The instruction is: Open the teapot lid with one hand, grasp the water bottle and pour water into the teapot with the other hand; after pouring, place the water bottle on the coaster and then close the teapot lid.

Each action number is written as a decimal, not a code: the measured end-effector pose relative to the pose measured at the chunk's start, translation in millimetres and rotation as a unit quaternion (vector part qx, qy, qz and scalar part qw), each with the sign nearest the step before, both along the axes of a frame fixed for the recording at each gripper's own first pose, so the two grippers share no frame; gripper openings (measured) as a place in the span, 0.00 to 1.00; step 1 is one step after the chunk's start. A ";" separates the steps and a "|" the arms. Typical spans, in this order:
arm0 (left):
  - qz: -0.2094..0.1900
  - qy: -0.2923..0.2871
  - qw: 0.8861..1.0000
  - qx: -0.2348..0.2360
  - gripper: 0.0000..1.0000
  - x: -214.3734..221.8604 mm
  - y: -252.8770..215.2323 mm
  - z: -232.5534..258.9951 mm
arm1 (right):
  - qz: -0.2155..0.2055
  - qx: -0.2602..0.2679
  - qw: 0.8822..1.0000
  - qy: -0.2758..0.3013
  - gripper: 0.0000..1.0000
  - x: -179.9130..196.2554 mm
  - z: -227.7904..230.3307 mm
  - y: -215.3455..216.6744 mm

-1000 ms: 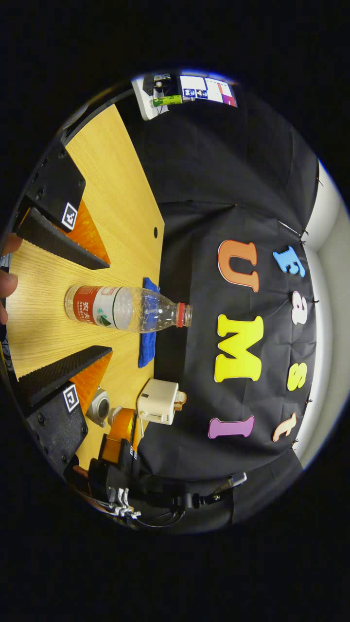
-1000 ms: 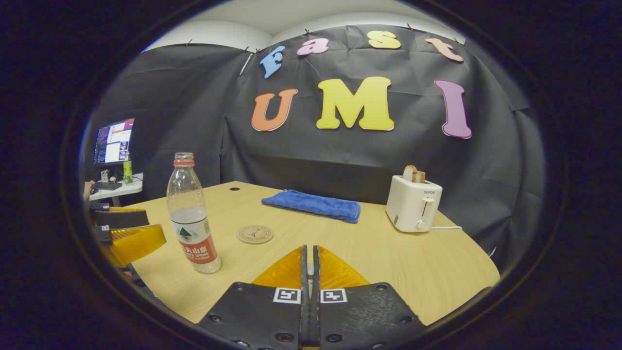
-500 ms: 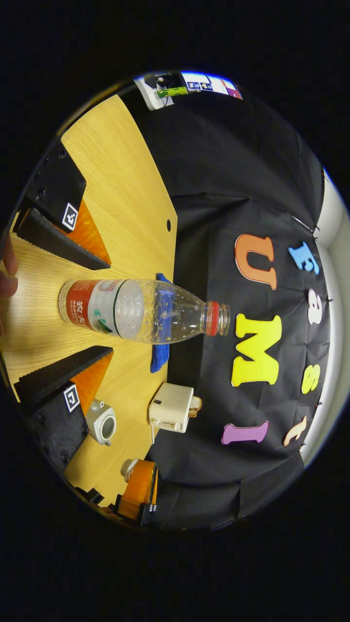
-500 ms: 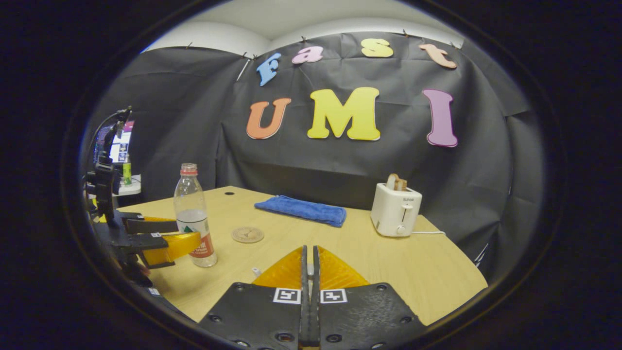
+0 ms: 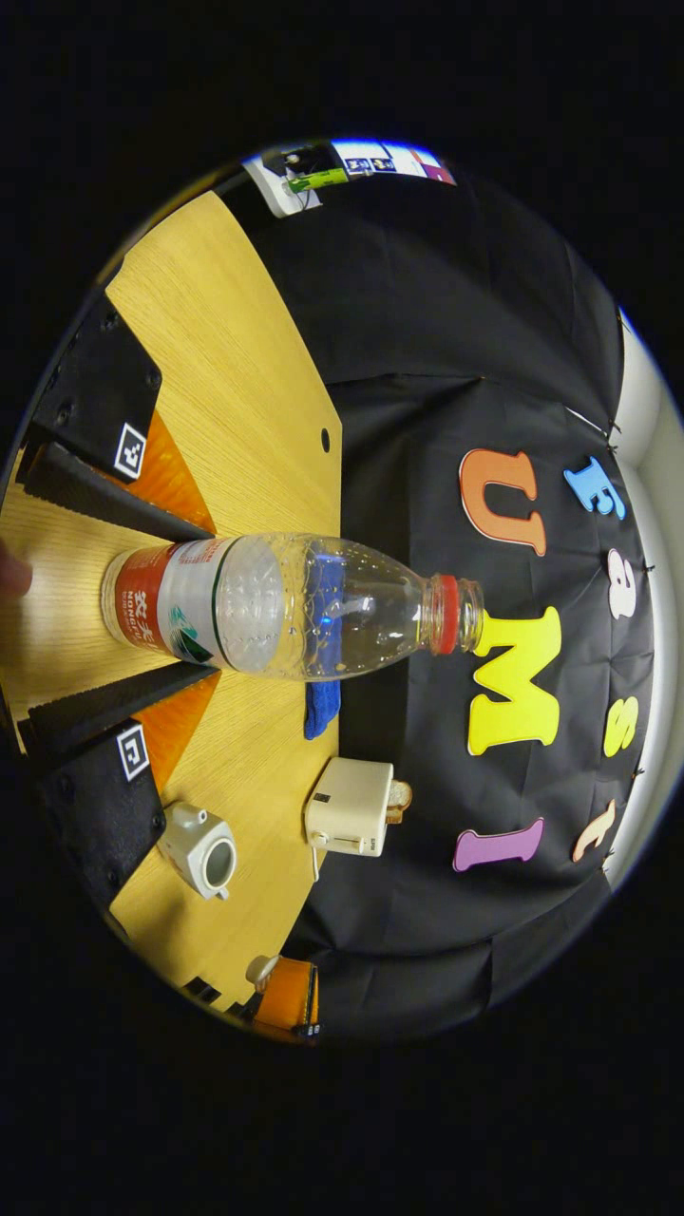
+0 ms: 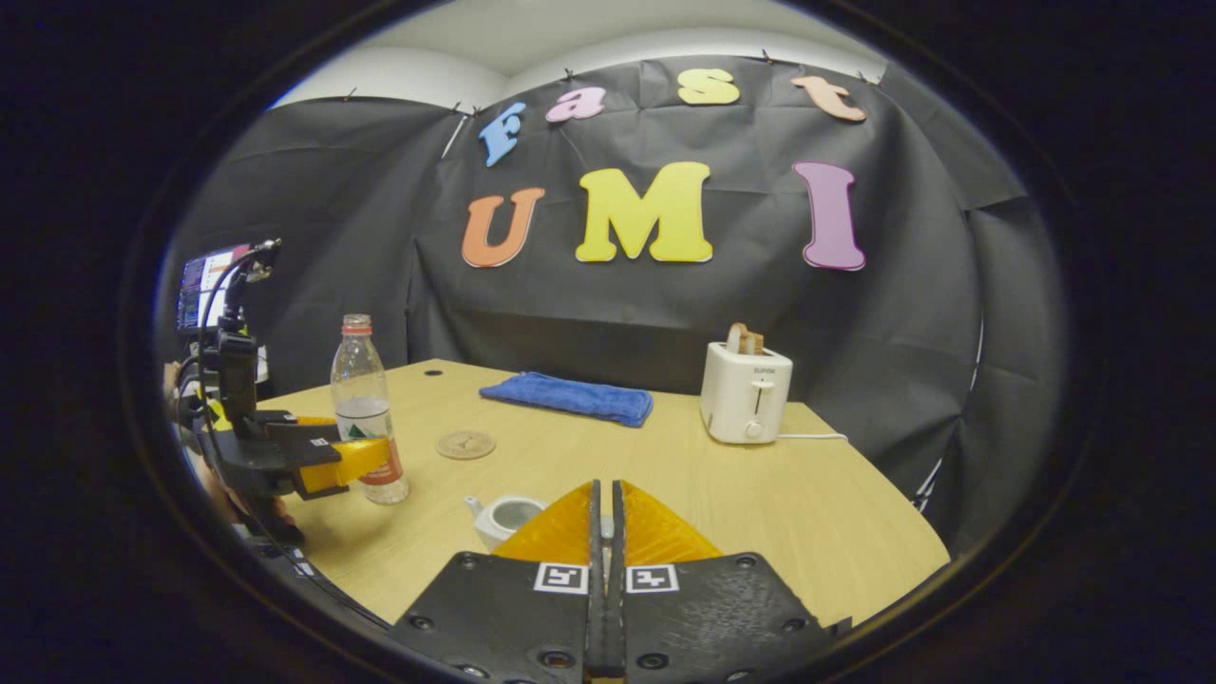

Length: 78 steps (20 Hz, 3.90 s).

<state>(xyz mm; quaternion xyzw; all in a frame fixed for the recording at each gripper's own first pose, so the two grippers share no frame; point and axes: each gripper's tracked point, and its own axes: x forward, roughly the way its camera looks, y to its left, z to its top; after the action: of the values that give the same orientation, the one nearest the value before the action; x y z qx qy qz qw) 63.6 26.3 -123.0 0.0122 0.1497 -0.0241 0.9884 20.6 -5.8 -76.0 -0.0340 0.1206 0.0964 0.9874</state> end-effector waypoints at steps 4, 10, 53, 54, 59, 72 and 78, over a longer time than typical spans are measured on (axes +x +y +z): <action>0.011 0.011 0.997 0.070 0.77 0.3 8.1 9.7 | -0.009 0.005 1.000 0.004 0.00 -2.3 -1.2 -20.8; 0.002 -0.042 0.956 0.290 0.75 2.3 21.5 52.5 | -0.014 0.010 1.000 0.001 0.00 -6.2 0.9 -47.2; -0.163 -0.056 0.587 0.791 0.77 28.6 -40.9 68.5 | -0.039 0.036 0.999 0.000 0.00 -18.1 -22.0 -107.3; -0.161 -0.057 0.583 0.794 0.77 29.7 -40.5 71.0 | -0.039 0.036 0.999 0.000 0.00 -19.3 -22.3 -108.4; -0.160 -0.057 0.559 0.812 0.74 31.8 -41.5 80.0 | -0.040 0.038 0.998 -0.002 0.00 -19.3 -22.4 -110.0; -0.164 -0.066 0.507 0.844 0.74 33.4 -50.7 95.7 | -0.042 0.039 0.998 -0.005 0.00 -20.5 -22.1 -114.7; -0.165 -0.066 0.500 0.848 0.74 33.2 -52.5 96.2 | -0.042 0.042 0.998 -0.004 0.00 -20.6 -24.3 -115.0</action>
<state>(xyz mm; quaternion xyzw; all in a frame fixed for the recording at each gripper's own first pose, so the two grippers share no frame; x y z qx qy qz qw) 96.8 -26.2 -26.8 0.8702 0.0282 -0.0479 0.4896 0.0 -120.8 -100.3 0.0119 0.1136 0.0600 0.9916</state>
